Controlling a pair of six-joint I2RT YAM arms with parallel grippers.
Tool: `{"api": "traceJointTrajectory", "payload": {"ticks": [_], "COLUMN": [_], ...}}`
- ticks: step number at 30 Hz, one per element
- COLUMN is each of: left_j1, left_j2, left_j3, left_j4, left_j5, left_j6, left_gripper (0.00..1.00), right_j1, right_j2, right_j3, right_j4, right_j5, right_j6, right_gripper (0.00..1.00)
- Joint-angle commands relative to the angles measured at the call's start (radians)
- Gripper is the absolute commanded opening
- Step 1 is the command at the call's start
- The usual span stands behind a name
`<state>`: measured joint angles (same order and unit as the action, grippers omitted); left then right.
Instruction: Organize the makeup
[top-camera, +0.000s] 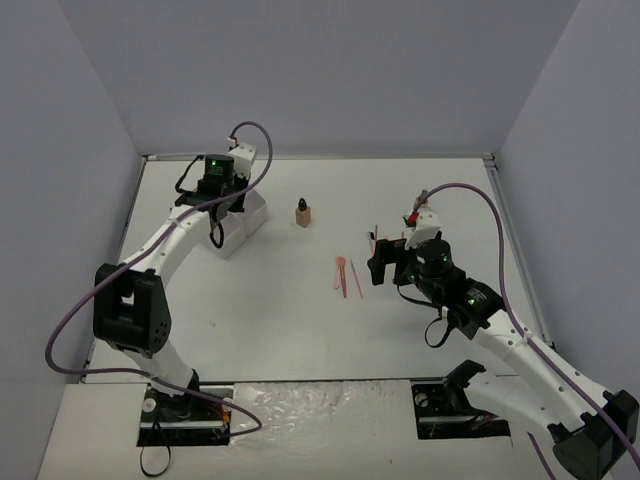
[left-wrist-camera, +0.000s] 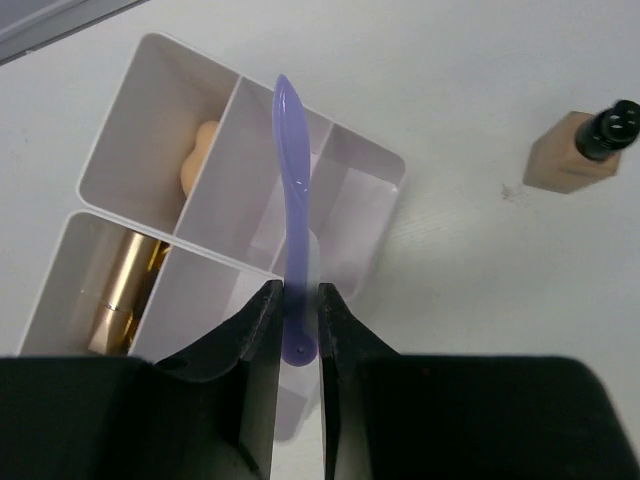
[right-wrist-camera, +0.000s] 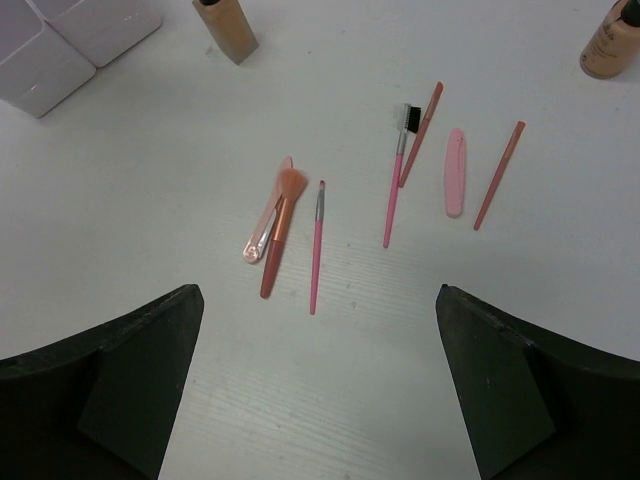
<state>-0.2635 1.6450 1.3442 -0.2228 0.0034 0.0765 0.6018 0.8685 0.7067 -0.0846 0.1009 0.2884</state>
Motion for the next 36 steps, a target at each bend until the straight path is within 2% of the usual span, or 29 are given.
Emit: {"api": "traceJointTrajectory", "payload": {"ticks": [1,9,17,25,36], "left_j1": [0.074,0.112,0.116,0.121,0.116], "left_j2": [0.045,0.132,0.172,0.199,0.136], "left_j3": [0.096,0.161,0.165,0.165,0.156], "left_j4": [0.122,0.148,0.169,0.169,0.135], "left_j5": [0.092,0.176,0.189,0.167,0.132], "left_j6": [0.103,0.140,0.160,0.160,0.103], "left_gripper": [0.00,0.00,0.05,0.21,0.54], "right_j1": [-0.010,-0.015,-0.017,-0.019,-0.019], "right_j2": [0.007,0.007,0.015,0.011,0.002], "right_j3": [0.039,0.032,0.034,0.031,0.032], "right_j4": [0.073,0.074,0.074,0.074,0.073], "right_j5": [0.012,0.020,0.017,0.011,-0.004], "right_j6": [-0.014,-0.017,-0.020,-0.018,-0.008], "right_gripper": [1.00,1.00,1.00,1.00,1.00]}}
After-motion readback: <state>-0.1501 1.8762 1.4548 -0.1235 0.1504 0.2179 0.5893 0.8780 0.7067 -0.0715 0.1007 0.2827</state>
